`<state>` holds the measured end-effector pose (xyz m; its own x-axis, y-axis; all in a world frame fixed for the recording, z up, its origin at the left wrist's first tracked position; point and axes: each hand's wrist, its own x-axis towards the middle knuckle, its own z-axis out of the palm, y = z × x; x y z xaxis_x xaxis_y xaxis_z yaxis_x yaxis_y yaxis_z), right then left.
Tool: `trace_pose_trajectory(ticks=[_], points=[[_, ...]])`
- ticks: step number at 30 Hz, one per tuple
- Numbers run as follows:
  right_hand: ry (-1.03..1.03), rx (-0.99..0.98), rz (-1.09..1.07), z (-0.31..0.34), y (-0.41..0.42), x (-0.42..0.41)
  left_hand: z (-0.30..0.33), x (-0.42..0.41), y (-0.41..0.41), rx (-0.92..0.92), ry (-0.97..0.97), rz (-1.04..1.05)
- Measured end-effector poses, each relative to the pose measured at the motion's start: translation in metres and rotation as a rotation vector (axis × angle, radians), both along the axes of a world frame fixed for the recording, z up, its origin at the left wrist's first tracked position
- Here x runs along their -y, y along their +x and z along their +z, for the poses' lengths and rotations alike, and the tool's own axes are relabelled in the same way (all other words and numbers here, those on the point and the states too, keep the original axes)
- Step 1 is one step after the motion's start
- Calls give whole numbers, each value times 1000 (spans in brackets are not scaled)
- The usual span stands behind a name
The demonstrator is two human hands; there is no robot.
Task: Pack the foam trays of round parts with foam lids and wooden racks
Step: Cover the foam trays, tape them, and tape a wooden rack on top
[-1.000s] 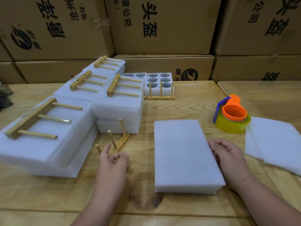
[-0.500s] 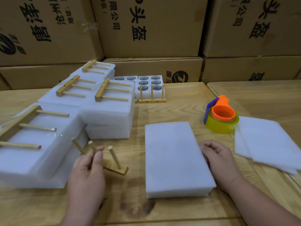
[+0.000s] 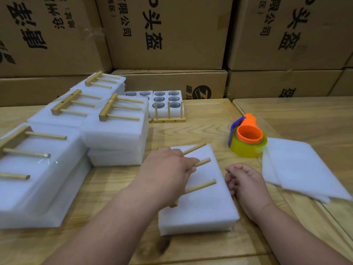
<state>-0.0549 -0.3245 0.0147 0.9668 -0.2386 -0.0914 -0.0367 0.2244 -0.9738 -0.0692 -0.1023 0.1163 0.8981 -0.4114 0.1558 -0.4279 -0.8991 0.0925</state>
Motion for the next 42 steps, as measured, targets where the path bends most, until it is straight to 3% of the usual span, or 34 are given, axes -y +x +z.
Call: trace_pose_trajectory(ticks=[2,4,9,13,16,23,28,30,32,34,37,39,42], points=[[-11,4,4,-2,0,1,-5,7,5,4,2,20],[-23,12,13,-3,0,1,-11,6,5,35,-124,45],[-52,27,21,-5,2,3,-36,-13,-3,-38,-766,202],[100,51,-44,-6,5,2,-59,-18,-11,-508,-1546,377],[212,39,-43,-4,7,4,-74,-10,-14,-688,-1783,363],[380,-21,-2,-2,10,9,-72,14,-10,-632,-1664,384],[375,-64,-21,0,10,10,-71,17,-9,-659,-1684,340],[360,-72,-29,0,10,10,-70,15,-10,-581,-1646,306],[334,-82,-38,0,11,10,-65,14,-12,-409,-1412,211],[310,-89,-45,0,11,11,-57,16,-13,-236,-1034,114],[279,-91,-30,0,10,11,-48,21,-9,-202,-643,106],[260,-81,-18,0,9,10,-43,25,-5,-277,-564,157],[203,-47,-4,1,6,9,-37,31,-4,-332,-594,206]])
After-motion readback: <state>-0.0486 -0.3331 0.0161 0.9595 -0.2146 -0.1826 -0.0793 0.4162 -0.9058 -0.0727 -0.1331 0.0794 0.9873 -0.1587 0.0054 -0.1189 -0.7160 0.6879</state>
